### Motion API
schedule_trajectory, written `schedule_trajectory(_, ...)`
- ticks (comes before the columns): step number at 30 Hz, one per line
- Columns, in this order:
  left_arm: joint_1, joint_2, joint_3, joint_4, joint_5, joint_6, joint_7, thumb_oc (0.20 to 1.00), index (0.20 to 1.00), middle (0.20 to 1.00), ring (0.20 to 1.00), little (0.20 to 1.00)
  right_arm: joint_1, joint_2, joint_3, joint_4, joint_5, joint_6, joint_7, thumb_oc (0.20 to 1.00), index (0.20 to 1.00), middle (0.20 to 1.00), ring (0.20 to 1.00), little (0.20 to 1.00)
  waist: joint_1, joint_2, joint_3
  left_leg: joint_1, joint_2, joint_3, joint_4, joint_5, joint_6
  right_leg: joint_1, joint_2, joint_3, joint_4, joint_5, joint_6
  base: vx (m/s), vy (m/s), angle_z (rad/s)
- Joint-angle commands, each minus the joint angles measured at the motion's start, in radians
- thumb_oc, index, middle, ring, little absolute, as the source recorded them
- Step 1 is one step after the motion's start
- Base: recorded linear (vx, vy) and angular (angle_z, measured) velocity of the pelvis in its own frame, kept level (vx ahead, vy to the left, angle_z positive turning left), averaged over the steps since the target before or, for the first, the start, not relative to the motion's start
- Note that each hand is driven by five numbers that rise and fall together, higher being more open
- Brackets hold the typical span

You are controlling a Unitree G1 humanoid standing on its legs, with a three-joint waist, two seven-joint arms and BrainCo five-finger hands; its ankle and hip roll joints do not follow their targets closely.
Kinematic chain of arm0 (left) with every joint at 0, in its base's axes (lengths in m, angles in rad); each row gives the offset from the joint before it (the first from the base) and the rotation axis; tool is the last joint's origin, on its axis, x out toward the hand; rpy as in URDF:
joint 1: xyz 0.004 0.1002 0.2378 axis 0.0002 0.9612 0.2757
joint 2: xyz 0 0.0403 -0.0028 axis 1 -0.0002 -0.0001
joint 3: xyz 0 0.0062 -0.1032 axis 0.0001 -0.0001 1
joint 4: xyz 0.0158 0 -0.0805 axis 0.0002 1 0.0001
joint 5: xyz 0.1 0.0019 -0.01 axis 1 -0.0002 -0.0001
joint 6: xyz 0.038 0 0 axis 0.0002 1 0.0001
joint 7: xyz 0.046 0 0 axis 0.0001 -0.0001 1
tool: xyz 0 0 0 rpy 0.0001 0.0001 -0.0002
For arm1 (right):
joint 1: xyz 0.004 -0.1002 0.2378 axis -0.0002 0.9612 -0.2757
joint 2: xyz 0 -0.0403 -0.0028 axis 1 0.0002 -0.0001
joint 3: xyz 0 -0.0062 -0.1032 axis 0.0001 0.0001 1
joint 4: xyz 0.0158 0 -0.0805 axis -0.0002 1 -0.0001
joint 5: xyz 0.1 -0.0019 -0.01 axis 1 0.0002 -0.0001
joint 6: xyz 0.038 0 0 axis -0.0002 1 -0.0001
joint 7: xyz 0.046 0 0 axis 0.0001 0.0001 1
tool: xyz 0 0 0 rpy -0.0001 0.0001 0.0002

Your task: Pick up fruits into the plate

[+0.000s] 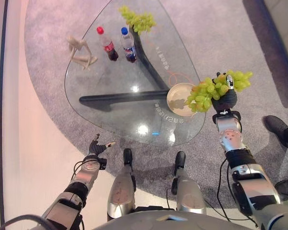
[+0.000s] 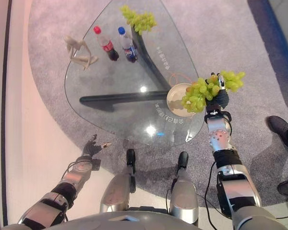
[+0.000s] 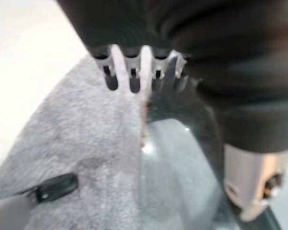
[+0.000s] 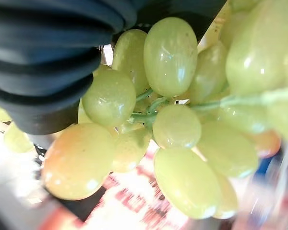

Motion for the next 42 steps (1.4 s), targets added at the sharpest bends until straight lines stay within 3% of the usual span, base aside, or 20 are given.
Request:
schedule_trajectory(1,0.006,0.025,0.03,0.068,-0.079,-0.035,-0.017,1.0,1.0,1.0,1.0,1.0,-0.127,-0.108,-0.017,0.007,-0.213,-0.076,-0.037,0.2,0.2,0.2,0.2,0.2,0.013,-0.012,0.04,-0.104,-0.132,-0.065,0.083,-0.084,0.058,-0.119,0.026,0.028,0.207,-0.127,-0.043,-0.03,0.013,0.03)
schedule_trajectory(6,0.029,0.019,0.036,0.076,-0.145,-0.024,-0.065,1.0,1.0,1.0,1.0,1.0,-0.17,-0.183,0.015,0.088,-0.369,-0.079,-0.1,0.2,0.2,0.2,0.2,0.2,0.03,-0.001,0.051,-0.207,-0.15,-0.068,0.122,-0.076,0.068,-0.224,0.029,0.018,0.258,-0.13,-0.047,0.0,-0.009,0.05)
schedule_trajectory(10,0.017,0.026,0.026,0.076,-0.191,-0.032,-0.042,1.0,1.0,1.0,1.0,1.0,-0.27,-0.231,0.082,0.123,-0.522,-0.075,-0.197,0.2,0.2,0.2,0.2,0.2,0.049,0.014,0.051,-0.307,-0.167,-0.074,0.149,-0.061,0.076,-0.338,0.028,0.01,0.317,-0.137,-0.05,-0.02,-0.001,0.06)
schedule_trajectory(15,0.012,0.022,0.025,0.058,-0.214,-0.032,-0.024,1.0,1.0,1.0,1.0,1.0,-0.332,-0.262,0.129,0.153,-0.63,-0.057,-0.246,0.2,0.2,0.2,0.2,0.2,0.063,0.018,0.051,-0.373,-0.178,-0.074,0.19,-0.065,0.077,-0.408,0.017,-0.004,0.374,-0.152,-0.048,0.0,0.022,0.09)
schedule_trajectory(20,0.022,0.024,-0.012,0.014,-0.212,-0.045,-0.003,1.0,1.0,1.0,1.0,1.0,-0.449,-0.341,0.228,0.229,-0.922,-0.015,-0.399,0.2,0.2,0.2,0.2,0.2,0.097,0.026,0.051,-0.494,-0.199,-0.087,0.247,-0.07,0.094,-0.522,0.009,-0.02,0.419,-0.146,-0.046,0.01,-0.019,0.19)
schedule_trajectory(22,0.026,0.032,-0.019,0.004,-0.209,-0.041,0.002,1.0,1.0,1.0,1.0,1.0,-0.486,-0.362,0.264,0.244,-1.01,0.04,-0.451,0.2,0.2,0.2,0.2,0.2,0.103,0.025,0.051,-0.529,-0.203,-0.091,0.27,-0.073,0.096,-0.552,0.008,-0.018,0.432,-0.145,-0.045,0.02,-0.045,0.09)
schedule_trajectory(24,0.025,0.044,-0.026,-0.005,-0.207,-0.039,0.005,1.0,1.0,1.0,1.0,1.0,-0.542,-0.389,0.328,0.28,-1.102,0.138,-0.492,0.2,0.2,0.2,0.2,0.2,0.112,0.023,0.051,-0.572,-0.206,-0.092,0.292,-0.072,0.099,-0.59,0.008,-0.021,0.448,-0.143,-0.045,0.03,-0.041,0.11)
schedule_trajectory(25,0.03,0.054,-0.032,-0.022,-0.219,-0.041,0.001,1.0,1.0,1.0,1.0,1.0,-0.59,-0.413,0.392,0.32,-1.204,0.244,-0.51,0.2,0.2,0.2,0.2,0.2,0.12,0.026,0.051,-0.603,-0.207,-0.092,0.302,-0.07,0.104,-0.619,0.007,-0.025,0.46,-0.143,-0.046,0.01,-0.023,0.1)
schedule_trajectory(26,0.032,0.055,-0.034,-0.025,-0.22,-0.042,0.002,1.0,1.0,1.0,1.0,1.0,-0.6,-0.418,0.404,0.329,-1.212,0.26,-0.508,0.2,0.2,0.2,0.2,0.2,0.121,0.027,0.051,-0.608,-0.208,-0.091,0.304,-0.07,0.104,-0.623,0.007,-0.026,0.462,-0.143,-0.046,0.09,-0.034,0.08)
schedule_trajectory(27,0.047,0.059,-0.045,-0.032,-0.225,-0.042,-0.001,1.0,1.0,1.0,1.0,1.0,-0.61,-0.43,0.44,0.36,-1.252,0.317,-0.491,0.2,0.2,0.2,0.2,0.2,0.124,0.028,0.051,-0.591,-0.21,-0.093,0.317,-0.105,0.103,-0.611,0.007,-0.014,0.485,-0.18,-0.04,0.1,-0.027,0.06)
schedule_trajectory(29,0.06,0.064,-0.056,-0.047,-0.229,-0.046,-0.001,1.0,1.0,1.0,1.0,1.0,-0.63,-0.446,0.482,0.404,-1.302,0.376,-0.472,0.2,0.2,0.2,0.2,0.2,0.131,0.033,0.051,-0.604,-0.211,-0.094,0.323,-0.106,0.105,-0.624,0.004,-0.016,0.494,-0.184,-0.042,0.08,-0.018,0.09)
schedule_trajectory(32,0.084,0.085,-0.063,-0.077,-0.23,-0.039,-0.01,1.0,1.0,1.0,1.0,1.0,-0.649,-0.471,0.532,0.492,-1.365,0.519,-0.363,0.2,0.2,0.2,0.2,0.2,0.141,0.041,0.051,-0.622,-0.211,-0.098,0.331,-0.106,0.11,-0.64,0.002,-0.015,0.5,-0.185,-0.045,0.05,-0.033,0.06)
schedule_trajectory(36,0.101,0.1,-0.062,-0.104,-0.234,-0.03,-0.02,1.0,1.0,1.0,1.0,1.0,-0.633,-0.482,0.54,0.561,-1.405,0.583,-0.26,0.2,0.2,0.2,0.2,0.2,0.15,0.053,0.051,-0.632,-0.212,-0.103,0.338,-0.106,0.114,-0.65,-0.001,-0.019,0.511,-0.19,-0.049,0.03,-0.011,0.01)
schedule_trajectory(40,0.113,0.113,-0.064,-0.123,-0.223,-0.022,-0.028,1.0,1.0,1.0,1.0,1.0,-0.628,-0.485,0.55,0.579,-1.448,0.566,-0.219,0.2,0.2,0.2,0.2,0.2,0.156,0.066,0.051,-0.637,-0.214,-0.105,0.346,-0.106,0.115,-0.655,-0.006,-0.02,0.518,-0.192,-0.051,0.02,-0.016,0.0)
schedule_trajectory(41,0.117,0.118,-0.063,-0.129,-0.221,-0.015,-0.035,1.0,1.0,1.0,1.0,1.0,-0.627,-0.485,0.552,0.579,-1.463,0.554,-0.219,1.0,1.0,1.0,1.0,1.0,0.158,0.069,0.051,-0.635,-0.216,-0.106,0.349,-0.108,0.115,-0.652,-0.006,-0.021,0.518,-0.192,-0.051,0.03,-0.032,0.0)
schedule_trajectory(42,0.119,0.121,-0.062,-0.131,-0.22,-0.009,-0.038,1.0,1.0,1.0,1.0,1.0,-0.625,-0.486,0.554,0.576,-1.48,0.544,-0.218,1.0,1.0,1.0,1.0,1.0,0.158,0.069,0.051,-0.635,-0.216,-0.106,0.351,-0.109,0.116,-0.652,-0.006,-0.021,0.519,-0.193,-0.051,0.03,-0.031,0.01)
